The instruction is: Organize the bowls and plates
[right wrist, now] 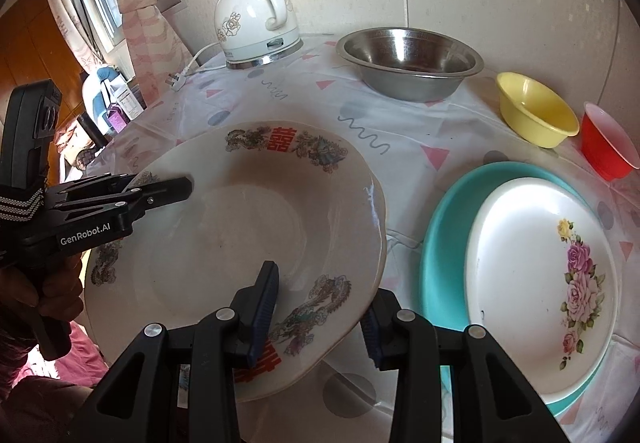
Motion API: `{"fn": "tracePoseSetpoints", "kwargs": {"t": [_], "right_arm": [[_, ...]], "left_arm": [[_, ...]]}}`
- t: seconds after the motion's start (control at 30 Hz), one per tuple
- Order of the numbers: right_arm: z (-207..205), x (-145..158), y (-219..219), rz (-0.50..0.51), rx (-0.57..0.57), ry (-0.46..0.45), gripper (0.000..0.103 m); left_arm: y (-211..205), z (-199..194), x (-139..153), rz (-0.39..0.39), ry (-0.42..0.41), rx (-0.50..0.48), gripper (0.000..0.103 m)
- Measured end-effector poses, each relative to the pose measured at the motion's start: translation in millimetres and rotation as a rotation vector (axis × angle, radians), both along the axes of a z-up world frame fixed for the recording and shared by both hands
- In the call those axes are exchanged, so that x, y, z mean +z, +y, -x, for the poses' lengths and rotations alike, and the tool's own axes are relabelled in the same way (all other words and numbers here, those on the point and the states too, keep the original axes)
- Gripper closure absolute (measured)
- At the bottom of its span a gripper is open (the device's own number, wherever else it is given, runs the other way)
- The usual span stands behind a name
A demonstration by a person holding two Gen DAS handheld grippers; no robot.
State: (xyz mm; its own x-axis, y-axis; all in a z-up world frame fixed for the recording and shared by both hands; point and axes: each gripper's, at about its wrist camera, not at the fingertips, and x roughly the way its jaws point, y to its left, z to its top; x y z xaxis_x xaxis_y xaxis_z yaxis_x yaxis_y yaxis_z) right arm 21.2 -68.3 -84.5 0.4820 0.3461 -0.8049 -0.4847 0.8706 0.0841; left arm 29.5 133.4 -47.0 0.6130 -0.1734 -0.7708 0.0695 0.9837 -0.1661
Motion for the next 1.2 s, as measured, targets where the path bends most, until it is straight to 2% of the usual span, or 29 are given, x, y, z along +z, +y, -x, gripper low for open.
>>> {"fn": "tracePoseSetpoints", "kwargs": {"t": [0.6, 0.93, 1.2], "right_arm": [[12.2, 39.0, -89.1, -0.042, -0.230, -0.100, 0.065], [15.1, 36.6, -144.9, -0.036, -0.385, -0.102, 0.065], [6.5, 28.0, -171.1, -0.025, -0.461, -0.102, 0.065]], "left_arm": [[-92.1, -23.0, 31.0, 0.001, -0.084, -0.202, 0.067], [-155.4, -42.4, 27.2, -0.007, -0.095, -0.314, 0.067], [-187.7, -61.9, 17.2, -0.006, -0.068, -0.345, 0.067]]}}
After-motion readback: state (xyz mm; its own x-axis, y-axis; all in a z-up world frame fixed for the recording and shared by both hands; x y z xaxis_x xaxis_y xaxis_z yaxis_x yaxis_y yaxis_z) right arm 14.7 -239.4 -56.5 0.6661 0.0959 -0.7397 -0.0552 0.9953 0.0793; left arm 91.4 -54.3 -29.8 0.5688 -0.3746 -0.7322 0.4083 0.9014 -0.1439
